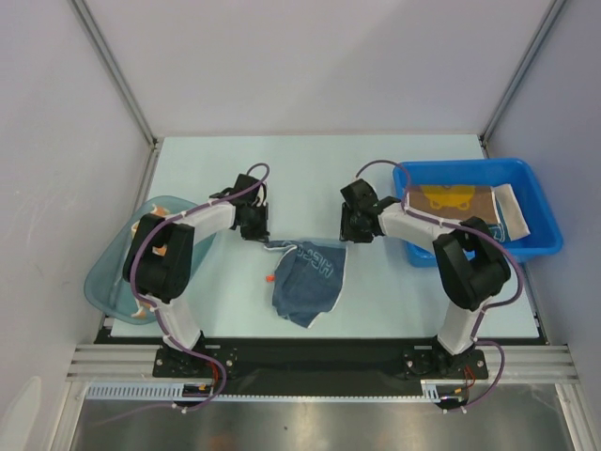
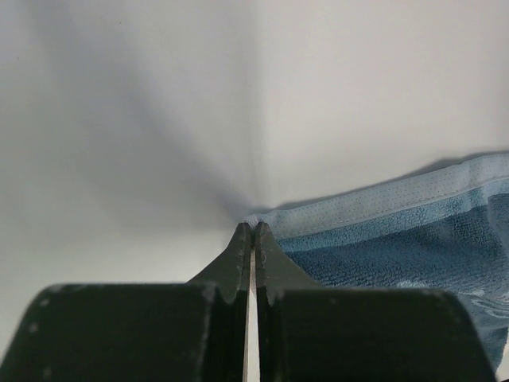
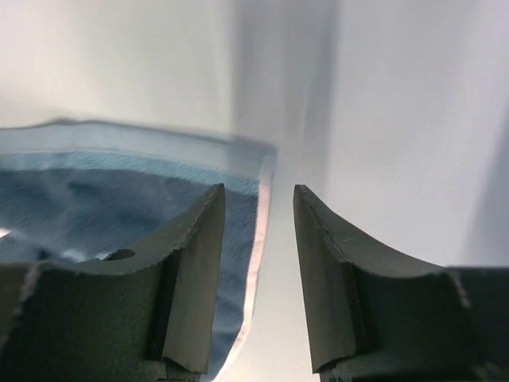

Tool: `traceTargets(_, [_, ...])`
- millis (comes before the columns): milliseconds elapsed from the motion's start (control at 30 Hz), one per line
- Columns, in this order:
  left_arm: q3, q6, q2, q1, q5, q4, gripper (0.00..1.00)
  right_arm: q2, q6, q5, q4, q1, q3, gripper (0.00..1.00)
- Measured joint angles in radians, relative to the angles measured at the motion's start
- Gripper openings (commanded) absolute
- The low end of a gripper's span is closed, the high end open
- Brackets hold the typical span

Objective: Fold and stack the towels
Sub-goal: Flatten out the crumpled towel

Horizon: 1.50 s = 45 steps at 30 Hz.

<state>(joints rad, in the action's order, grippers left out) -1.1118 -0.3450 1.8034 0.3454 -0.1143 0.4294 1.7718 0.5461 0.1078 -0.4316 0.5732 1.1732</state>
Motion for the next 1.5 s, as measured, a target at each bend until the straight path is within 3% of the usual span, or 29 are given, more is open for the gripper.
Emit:
traceTargets(300, [0.000, -0.017, 0.000, 0.000, -0.004, -0.001, 0.00, 0.109, 0.000, 0.055, 0.003, 0.036, 0.040, 0.40])
traceTargets(433, [0.001, -0.022, -0.002, 0.000, -0.005, -0.002, 0.00, 0.123, 0.003, 0.097, 0.003, 0.060, 0.053, 0.33])
traceTargets(533, [0.004, -0.022, -0.005, 0.000, -0.005, -0.003, 0.00, 0.131, 0.006, 0.117, 0.003, 0.068, 0.060, 0.24])
traceTargets(633, [0.004, -0.023, -0.005, 0.000, -0.013, -0.004, 0.00, 0.134, 0.013, 0.118, 0.010, 0.073, 0.061, 0.01])
traceTargets(933, [-0.005, -0.029, -0.040, 0.000, -0.100, 0.001, 0.00, 0.101, -0.068, 0.122, 0.023, 0.072, 0.060, 0.00])
traceTargets(1067, [-0.086, -0.019, -0.150, 0.000, -0.130, 0.050, 0.00, -0.067, -0.123, 0.146, 0.020, 0.072, 0.057, 0.00])
traceTargets(1233, [-0.204, -0.003, -0.390, 0.000, -0.190, 0.048, 0.00, -0.438, -0.173, 0.206, 0.045, 0.082, 0.056, 0.00])
traceTargets(1500, [-0.188, -0.004, -0.784, 0.048, -0.375, -0.049, 0.00, -0.924, -0.263, 0.241, 0.138, 0.163, -0.024, 0.00])
